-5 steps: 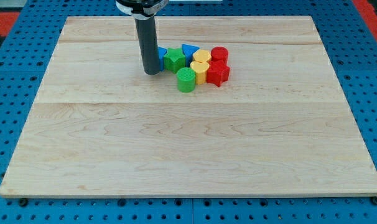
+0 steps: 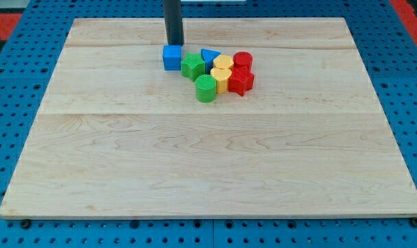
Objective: Slide the blue cube slightly down
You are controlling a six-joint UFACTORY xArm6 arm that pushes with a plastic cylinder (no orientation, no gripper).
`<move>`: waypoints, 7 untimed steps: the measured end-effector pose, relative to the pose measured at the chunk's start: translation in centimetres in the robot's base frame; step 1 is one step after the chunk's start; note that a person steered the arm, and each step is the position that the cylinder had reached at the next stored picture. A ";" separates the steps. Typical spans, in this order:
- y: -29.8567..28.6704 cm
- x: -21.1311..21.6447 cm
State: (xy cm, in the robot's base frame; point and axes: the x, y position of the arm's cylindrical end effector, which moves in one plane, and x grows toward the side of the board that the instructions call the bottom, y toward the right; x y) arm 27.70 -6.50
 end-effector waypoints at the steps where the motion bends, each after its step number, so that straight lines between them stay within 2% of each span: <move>1: -1.1 2.5; 2: -1.1 4.6; 3: -3.5 3.7; 4: -7.7 5.1; 5: -7.1 7.0; 6: -3.2 3.6; 7: -1.3 3.6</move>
State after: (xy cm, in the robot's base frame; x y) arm 31.28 -7.83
